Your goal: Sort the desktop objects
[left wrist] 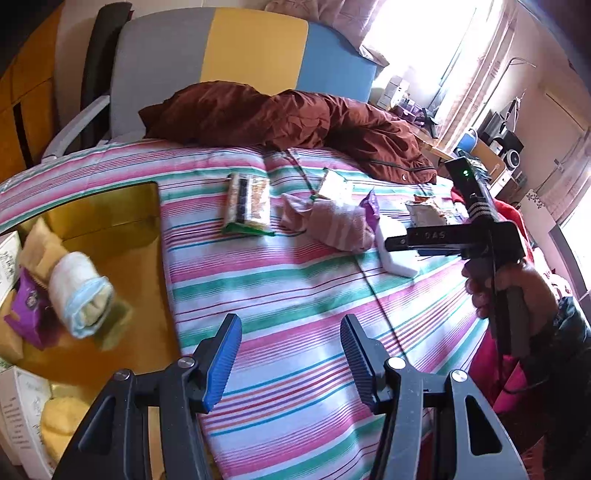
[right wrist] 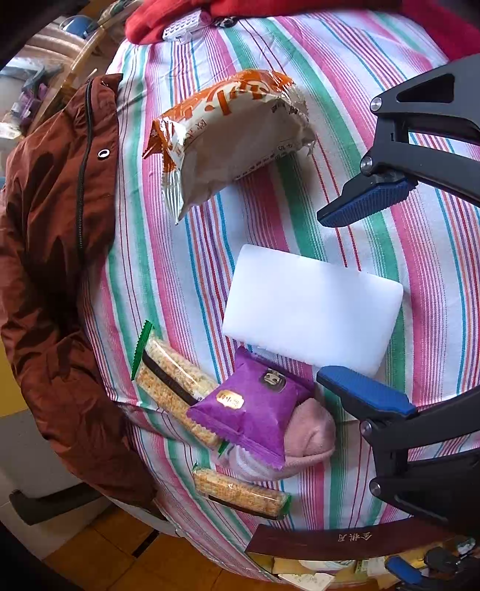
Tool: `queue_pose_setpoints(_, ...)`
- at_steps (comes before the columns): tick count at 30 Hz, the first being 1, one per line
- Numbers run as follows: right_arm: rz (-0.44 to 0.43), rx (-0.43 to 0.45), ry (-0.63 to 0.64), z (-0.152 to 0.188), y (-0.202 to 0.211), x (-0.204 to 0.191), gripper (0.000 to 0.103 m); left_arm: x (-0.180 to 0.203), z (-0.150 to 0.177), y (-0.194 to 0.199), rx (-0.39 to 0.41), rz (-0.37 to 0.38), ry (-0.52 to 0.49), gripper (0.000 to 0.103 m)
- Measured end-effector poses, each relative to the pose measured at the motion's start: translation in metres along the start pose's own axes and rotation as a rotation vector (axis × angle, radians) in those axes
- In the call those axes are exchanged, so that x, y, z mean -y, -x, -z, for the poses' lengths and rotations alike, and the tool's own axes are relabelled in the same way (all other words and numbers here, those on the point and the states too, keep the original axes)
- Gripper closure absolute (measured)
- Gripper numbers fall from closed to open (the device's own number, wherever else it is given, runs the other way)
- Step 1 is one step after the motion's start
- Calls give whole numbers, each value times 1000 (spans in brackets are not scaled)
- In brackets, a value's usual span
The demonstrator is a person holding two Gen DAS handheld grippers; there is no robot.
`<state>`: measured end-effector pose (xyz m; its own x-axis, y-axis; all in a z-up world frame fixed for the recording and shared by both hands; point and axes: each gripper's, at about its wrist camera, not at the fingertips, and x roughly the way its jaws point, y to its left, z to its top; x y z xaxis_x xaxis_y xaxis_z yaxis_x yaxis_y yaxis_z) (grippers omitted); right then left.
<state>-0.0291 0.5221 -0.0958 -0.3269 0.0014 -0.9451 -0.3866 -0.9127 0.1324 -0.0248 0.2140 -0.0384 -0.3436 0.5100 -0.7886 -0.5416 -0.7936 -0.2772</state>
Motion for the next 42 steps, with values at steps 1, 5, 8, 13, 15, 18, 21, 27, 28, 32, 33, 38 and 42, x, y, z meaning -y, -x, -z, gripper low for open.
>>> queue_pose_setpoints(1,-4,1,-1,0,0,0,25,2,-2,-2,-2,1,0,47)
queue_pose_setpoints(5,-5,8,-3,0,-1,0,26,11,-11,-15,-20,15,0,47)
queue_pose_setpoints(8,-7,8,20,0,0,-4,37,17,-16,-23,-28,16,-9,47)
queue_pose_setpoints(13,-6,6,57,-1,3,-12,48,24,-26,-34,-34,12,-20,47)
queue_pose_setpoints(15,29,0,74,0,4,-13,49,26,-30,-39,-41,7,-21,47)
queue_pose_setpoints(18,66,-8,71,1,7,-7,49,31,-37,-43,-34,-2,-30,47)
queue_pose_setpoints(21,71,-18,58,0,8,0,48,41,-46,-46,-14,-4,-71,47)
queue_pose_setpoints(27,44,-33,11,-1,7,9,47,72,-70,-57,18,7,-191,47)
queue_pose_setpoints(28,39,-35,4,-1,7,11,47,78,-75,-61,20,21,-222,47)
queue_pose_setpoints(32,34,-40,-18,-2,8,17,47,93,-88,-79,-2,38,-295,49)
queue_pose_setpoints(33,31,-43,-23,-4,9,17,47,94,-91,-83,-5,43,-306,49)
queue_pose_setpoints(38,30,-48,-23,-2,7,16,47,104,-105,-106,-34,62,-369,49)
queue_pose_setpoints(42,25,-51,-23,-1,6,16,47,111,-111,-123,-60,65,-413,51)
